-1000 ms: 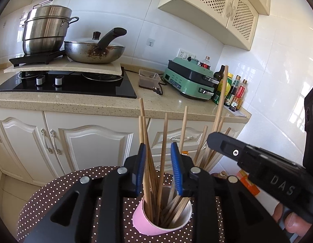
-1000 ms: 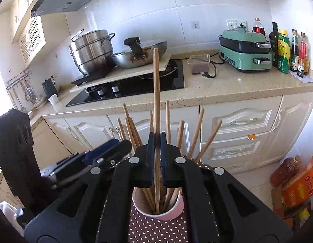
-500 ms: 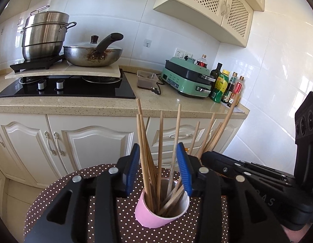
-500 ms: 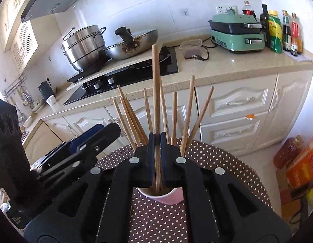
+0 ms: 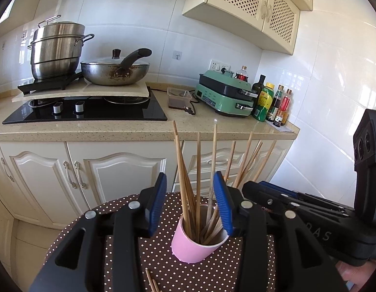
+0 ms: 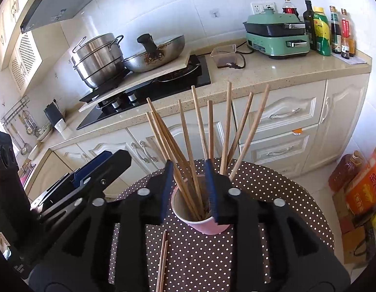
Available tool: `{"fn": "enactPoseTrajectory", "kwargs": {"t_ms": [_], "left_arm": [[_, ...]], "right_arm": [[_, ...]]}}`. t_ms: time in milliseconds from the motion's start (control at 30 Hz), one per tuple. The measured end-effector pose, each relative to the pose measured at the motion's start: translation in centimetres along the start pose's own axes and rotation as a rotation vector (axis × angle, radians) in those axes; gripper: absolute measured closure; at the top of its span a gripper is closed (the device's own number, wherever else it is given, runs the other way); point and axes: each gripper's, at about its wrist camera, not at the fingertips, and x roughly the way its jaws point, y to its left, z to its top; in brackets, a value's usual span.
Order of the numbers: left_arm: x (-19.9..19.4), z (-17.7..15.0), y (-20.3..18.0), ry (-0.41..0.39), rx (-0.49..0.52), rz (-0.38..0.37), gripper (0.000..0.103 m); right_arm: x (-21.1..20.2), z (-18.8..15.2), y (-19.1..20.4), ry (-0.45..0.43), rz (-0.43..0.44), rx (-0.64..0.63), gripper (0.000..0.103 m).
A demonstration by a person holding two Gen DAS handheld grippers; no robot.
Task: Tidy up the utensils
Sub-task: 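Move both tools back to the last loose chopsticks on the cloth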
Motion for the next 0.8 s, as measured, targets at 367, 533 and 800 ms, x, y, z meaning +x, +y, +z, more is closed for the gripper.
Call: {"fn": "enactPoseTrajectory", "kwargs": {"t_ms": [367,533,800], "left_arm": [[-2.7,-0.3,0.9,-0.007,0.014,0.005,0.060],[-3.5,-0.9,1.3,0.013,0.026,0.008,0.059],[-3.9,-3.4,2.8,0.098,0.036,0.032,0.059]], "right_arm": [[-2.2,-0.8,1.8,-0.035,-0.009,-0.002,0.060],[-2.8,-1.7,2.6,-0.030,-0.023,-0.006,0.059],[-3.0,-4.5,3.4,0.021,-0.049,0.001,0.059]]}}
